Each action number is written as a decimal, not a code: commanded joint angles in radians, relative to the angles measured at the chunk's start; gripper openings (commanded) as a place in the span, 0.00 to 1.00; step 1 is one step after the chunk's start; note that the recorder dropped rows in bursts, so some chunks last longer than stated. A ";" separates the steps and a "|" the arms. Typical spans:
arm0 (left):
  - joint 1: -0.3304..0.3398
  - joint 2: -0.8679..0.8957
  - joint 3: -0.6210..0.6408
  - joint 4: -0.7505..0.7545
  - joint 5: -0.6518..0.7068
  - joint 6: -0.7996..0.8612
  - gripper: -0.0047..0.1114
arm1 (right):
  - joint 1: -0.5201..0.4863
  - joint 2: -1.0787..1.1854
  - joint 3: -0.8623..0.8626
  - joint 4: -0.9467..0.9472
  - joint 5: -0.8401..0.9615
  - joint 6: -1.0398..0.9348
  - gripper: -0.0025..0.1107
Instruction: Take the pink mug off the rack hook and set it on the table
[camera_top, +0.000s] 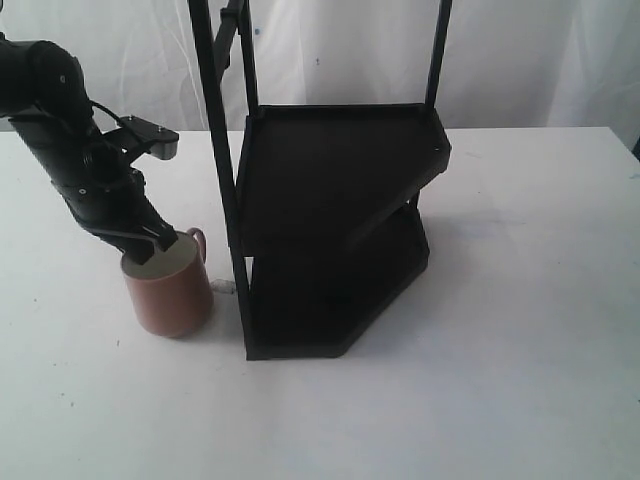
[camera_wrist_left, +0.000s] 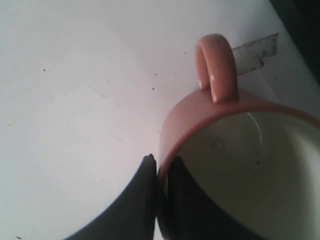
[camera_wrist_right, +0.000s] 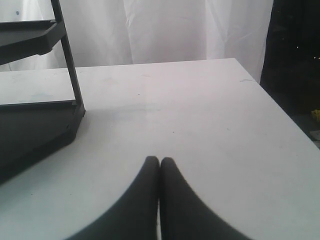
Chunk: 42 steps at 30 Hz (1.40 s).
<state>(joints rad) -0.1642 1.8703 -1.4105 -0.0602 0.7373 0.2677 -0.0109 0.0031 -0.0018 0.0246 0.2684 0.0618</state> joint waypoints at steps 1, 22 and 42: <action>0.001 0.012 0.003 -0.022 0.017 -0.002 0.14 | 0.001 -0.003 0.002 0.005 -0.004 0.001 0.02; 0.001 -0.351 0.001 0.143 0.149 -0.133 0.40 | 0.001 -0.003 0.002 0.005 -0.004 0.001 0.02; 0.179 -0.814 0.529 0.705 -0.092 -0.759 0.04 | 0.001 -0.003 0.002 0.005 -0.004 0.001 0.02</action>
<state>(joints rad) -0.0398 1.1671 -1.0149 0.5803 0.7825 -0.3499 -0.0109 0.0031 -0.0018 0.0246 0.2684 0.0640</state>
